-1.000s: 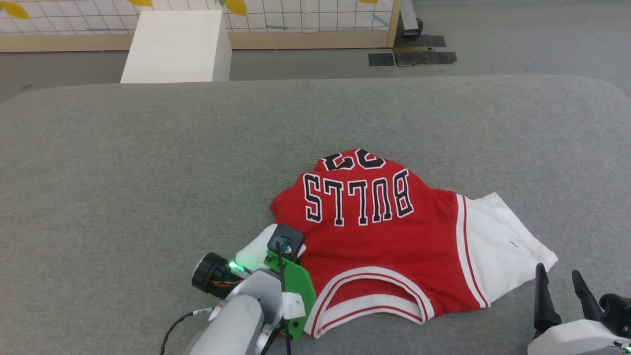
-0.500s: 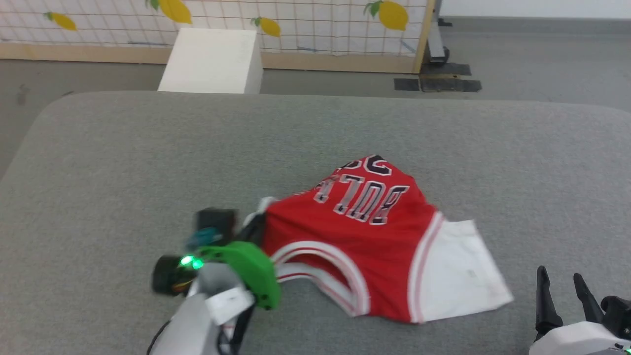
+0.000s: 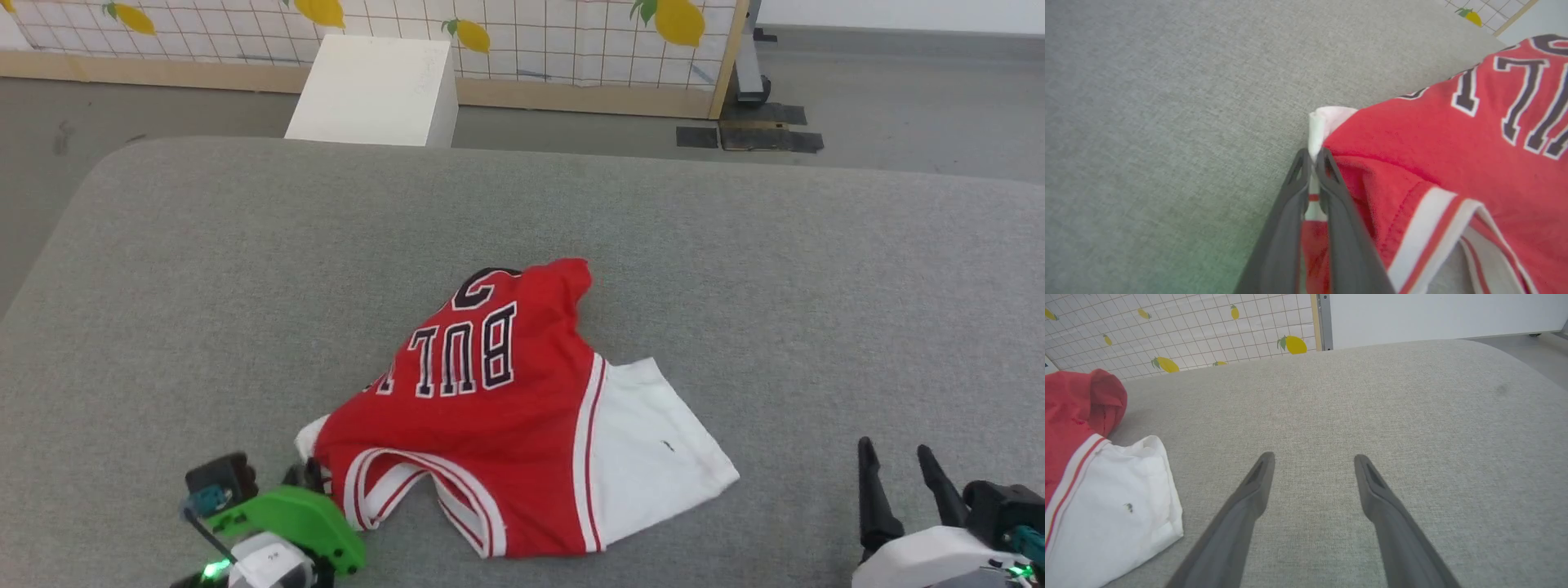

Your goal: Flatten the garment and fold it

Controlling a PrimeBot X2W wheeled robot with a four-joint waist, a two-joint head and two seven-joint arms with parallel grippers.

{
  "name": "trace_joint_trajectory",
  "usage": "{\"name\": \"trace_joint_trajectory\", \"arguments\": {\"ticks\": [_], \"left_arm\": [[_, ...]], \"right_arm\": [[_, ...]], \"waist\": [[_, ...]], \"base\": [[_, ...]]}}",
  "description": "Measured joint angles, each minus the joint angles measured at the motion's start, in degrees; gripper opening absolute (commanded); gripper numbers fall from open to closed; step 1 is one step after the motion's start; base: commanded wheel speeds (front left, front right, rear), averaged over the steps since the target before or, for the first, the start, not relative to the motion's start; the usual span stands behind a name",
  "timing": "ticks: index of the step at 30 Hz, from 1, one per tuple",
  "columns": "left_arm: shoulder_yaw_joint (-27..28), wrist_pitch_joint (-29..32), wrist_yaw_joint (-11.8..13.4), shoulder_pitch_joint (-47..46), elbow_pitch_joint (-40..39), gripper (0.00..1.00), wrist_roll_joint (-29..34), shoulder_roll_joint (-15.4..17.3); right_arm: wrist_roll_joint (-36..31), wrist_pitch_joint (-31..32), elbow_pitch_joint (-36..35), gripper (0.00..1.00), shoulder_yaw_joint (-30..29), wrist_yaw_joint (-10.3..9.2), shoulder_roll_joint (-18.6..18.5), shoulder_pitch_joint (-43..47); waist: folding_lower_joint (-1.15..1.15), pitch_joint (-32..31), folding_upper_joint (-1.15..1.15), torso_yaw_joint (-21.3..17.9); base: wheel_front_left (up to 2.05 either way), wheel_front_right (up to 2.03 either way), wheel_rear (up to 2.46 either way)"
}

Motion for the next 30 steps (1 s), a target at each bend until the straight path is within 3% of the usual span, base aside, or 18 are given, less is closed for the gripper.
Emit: {"name": "trace_joint_trajectory", "arguments": {"ticks": [7, 14, 19, 23, 30], "left_arm": [[-0.4, -6.4, -0.2, -1.6, 4.4, 1.00, 1.4, 1.1], [-4.2, -12.3, -3.4, -1.5, -1.0, 1.00, 7.6, 4.1], [-6.9, -12.7, -5.3, 0.4, -13.5, 1.00, 16.5, 6.3], [-9.0, -12.8, -5.4, 4.3, -22.1, 1.00, 23.3, 7.4], [-12.3, -12.8, -4.7, 8.2, -26.0, 1.00, 27.5, 7.8]], "right_arm": [[0.2, 1.5, -1.5, 1.00, 2.2, 0.00, 0.0, 0.6], [0.7, 6.8, -5.3, 1.00, 4.1, 0.00, 0.0, 1.6], [0.7, 14.8, -8.7, 1.00, 7.4, 0.00, -1.2, 1.7], [0.8, 23.3, -9.9, 1.00, 11.4, 0.00, -3.3, 1.5], [1.3, 38.4, -8.1, 1.00, 14.1, 0.00, -4.3, -3.1]], "waist": [[0.00, -1.3, 0.00, 0.3], [0.00, -3.4, 0.00, 1.4], [0.00, -4.1, 0.00, 2.8], [0.00, -4.0, 0.00, 3.6], [0.00, -2.7, 0.00, 4.9]], "base": [[0.00, 0.00, 0.00], [0.00, 0.00, 0.00], [0.00, 0.00, 0.00], [0.00, 0.00, 0.00], [0.00, 0.00, 0.00]]}}
